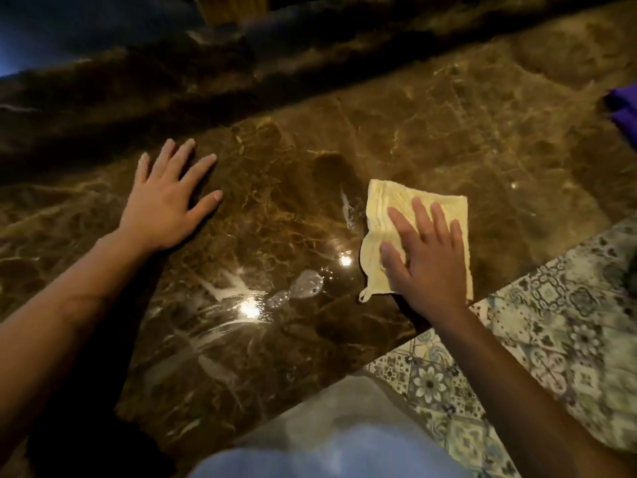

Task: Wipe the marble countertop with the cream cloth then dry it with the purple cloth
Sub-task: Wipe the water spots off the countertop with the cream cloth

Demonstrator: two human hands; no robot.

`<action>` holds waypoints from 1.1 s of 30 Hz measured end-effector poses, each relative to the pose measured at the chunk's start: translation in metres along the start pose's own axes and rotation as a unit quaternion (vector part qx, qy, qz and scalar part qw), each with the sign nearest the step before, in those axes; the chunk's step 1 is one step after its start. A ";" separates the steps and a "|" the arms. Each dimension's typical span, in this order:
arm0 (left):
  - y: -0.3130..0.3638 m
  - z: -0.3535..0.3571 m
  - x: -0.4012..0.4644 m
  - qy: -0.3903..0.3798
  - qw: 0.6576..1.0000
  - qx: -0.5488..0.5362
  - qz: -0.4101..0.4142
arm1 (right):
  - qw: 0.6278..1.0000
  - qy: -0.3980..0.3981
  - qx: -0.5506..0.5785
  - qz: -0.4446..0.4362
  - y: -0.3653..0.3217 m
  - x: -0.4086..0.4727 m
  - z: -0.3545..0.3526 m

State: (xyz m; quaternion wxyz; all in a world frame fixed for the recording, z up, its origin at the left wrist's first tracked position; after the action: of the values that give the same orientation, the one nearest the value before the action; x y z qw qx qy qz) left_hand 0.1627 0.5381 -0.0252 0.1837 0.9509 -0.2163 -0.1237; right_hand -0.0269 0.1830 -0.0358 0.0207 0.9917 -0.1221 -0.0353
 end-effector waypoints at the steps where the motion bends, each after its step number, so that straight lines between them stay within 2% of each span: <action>1: -0.001 0.002 -0.001 0.010 1.000 0.000 0.009 | 1.000 0.001 -0.004 0.013 -0.001 0.003 -0.001; 7: -0.016 0.000 0.010 -0.017 0.998 0.003 0.058 | 0.994 0.002 -0.004 0.110 -0.018 0.059 0.000; 14: -0.014 0.004 0.012 0.021 0.998 0.011 0.064 | 0.981 -0.018 0.007 0.192 -0.032 0.138 -0.006; 17: -0.018 0.005 0.010 0.015 0.998 0.005 0.065 | 0.983 -0.046 0.002 0.177 -0.053 0.132 -0.006; 23: -0.027 0.004 0.010 0.025 0.996 0.009 0.089 | 0.987 -0.033 0.031 0.153 -0.099 0.036 -0.006; 28: -0.029 0.007 0.013 0.032 0.994 -0.004 0.106 | 0.984 -0.019 -0.007 0.176 -0.075 -0.007 -0.007; 33: -0.026 0.008 0.011 0.040 0.994 -0.004 0.101 | 0.964 -0.026 -0.002 0.263 -0.020 0.044 -0.001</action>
State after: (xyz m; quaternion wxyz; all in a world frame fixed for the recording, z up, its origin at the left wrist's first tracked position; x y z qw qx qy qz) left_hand 0.1797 0.5529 -0.0445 0.2074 0.9277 -0.3032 -0.0670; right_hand 0.0206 0.1917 -0.0384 0.0282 0.9233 -0.3790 -0.0548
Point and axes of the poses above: each hand's wrist, its own x-axis towards the middle knuckle, its own z-axis out of the palm, y = z × x, the point moved 4 cm from there along x, towards the middle knuckle, and after that the axes turned 13 degrees about -x, right-handed, at the moved point
